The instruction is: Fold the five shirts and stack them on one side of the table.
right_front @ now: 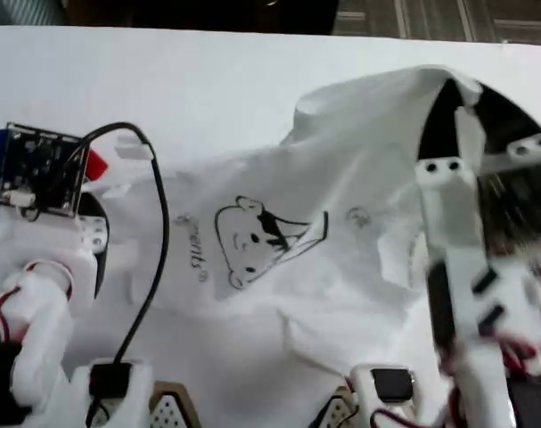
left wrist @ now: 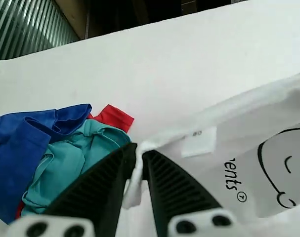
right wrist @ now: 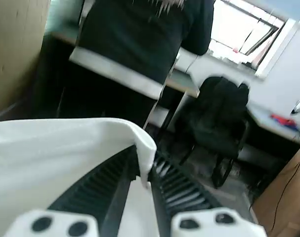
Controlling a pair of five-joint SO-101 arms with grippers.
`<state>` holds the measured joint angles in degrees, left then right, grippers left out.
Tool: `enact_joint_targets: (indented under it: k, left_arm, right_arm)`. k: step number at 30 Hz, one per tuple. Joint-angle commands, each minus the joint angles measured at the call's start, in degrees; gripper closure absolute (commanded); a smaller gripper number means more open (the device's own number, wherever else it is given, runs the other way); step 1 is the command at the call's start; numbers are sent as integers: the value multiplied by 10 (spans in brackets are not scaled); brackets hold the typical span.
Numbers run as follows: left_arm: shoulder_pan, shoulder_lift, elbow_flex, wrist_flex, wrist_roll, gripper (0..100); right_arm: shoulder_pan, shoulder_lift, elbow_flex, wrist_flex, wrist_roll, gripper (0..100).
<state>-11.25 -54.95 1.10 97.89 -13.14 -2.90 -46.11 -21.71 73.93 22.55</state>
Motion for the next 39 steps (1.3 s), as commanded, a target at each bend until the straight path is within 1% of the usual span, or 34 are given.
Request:
enact_joint_targets:
  k: [1,8,11,14,20,26,34,39]
  left_arm:
    - [1,3,-49,15,1,975]
    - [-4,2,-158,40,1,975]
    - [-33,2,-199,41,1,975]
    - [-53,1,-215,43,1,975]
    - [-56,1,-214,44,1,975]
    - [-56,1,-219,44,1,975]
    - [-56,-48,-213,45,1,975]
    - [-56,-93,-138,45,1,975]
  right_arm:
    - [4,-9,-49,3,3,981]
    - [3,-15,-95,38,3,981]
    - [6,-14,-135,44,9,981]
    - [4,-12,-156,43,35,981]
    - [4,-12,-160,38,39,981]
    - [4,-11,-160,3,39,981]
    - [0,-20,-161,70,34,981]
    - [-53,-61,-161,112,33,981]
